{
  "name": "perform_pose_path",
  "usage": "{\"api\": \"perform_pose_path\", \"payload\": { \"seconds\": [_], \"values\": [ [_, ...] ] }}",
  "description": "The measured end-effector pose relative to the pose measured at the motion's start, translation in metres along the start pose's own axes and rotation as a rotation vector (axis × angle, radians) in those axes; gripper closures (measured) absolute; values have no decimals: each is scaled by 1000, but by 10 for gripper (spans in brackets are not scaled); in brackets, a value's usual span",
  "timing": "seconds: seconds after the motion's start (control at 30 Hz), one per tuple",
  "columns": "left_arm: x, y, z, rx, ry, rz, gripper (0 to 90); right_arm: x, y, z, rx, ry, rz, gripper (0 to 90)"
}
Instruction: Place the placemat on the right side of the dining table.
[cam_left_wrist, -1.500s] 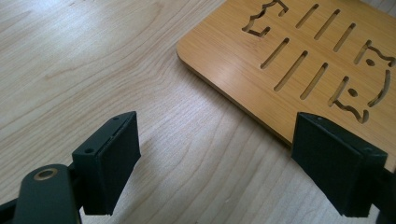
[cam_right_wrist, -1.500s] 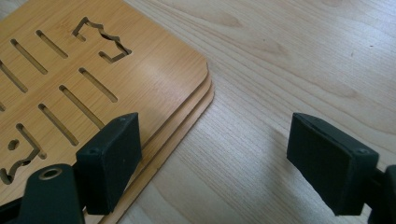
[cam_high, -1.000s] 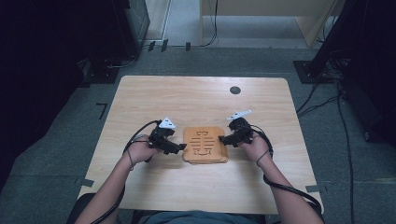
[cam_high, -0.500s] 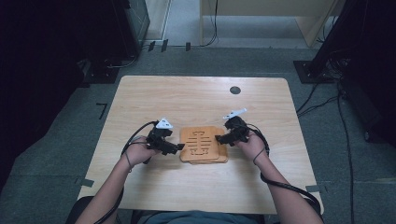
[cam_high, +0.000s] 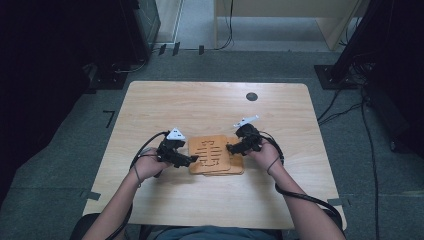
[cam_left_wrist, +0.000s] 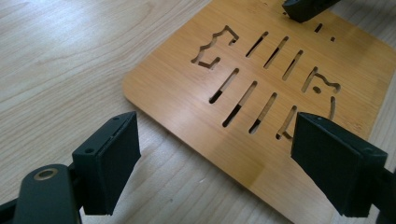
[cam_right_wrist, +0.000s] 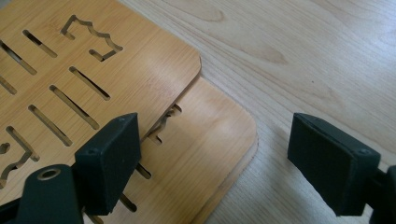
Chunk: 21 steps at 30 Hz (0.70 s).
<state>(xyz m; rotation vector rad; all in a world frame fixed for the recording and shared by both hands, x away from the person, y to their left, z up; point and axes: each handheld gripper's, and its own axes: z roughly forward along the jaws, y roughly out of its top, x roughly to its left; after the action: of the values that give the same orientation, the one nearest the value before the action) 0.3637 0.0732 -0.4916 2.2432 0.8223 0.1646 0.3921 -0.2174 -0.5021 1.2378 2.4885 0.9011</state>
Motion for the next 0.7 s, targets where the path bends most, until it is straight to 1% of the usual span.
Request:
{"api": "perform_pose_path", "payload": {
  "seconds": [0.37, 0.47, 0.5, 0.6, 0.7],
  "values": [
    [-7, 0, 4, 7, -14, 20, 147, 3, 4, 2, -4, -7, -6, 172],
    [-8, 0, 6, 8, -21, 19, 147, 4, 6, 0, -15, -2, 3, 172],
    [-8, 0, 7, 9, -22, 18, 147, 4, 7, -2, -20, 7, -4, 172],
    [-8, -2, 8, 19, -22, 14, 147, 6, 9, -4, -30, 1, -14, 172],
    [-9, -2, 9, 30, -24, 19, 147, 8, 12, -7, -38, 5, 2, 172]
  ]
}}
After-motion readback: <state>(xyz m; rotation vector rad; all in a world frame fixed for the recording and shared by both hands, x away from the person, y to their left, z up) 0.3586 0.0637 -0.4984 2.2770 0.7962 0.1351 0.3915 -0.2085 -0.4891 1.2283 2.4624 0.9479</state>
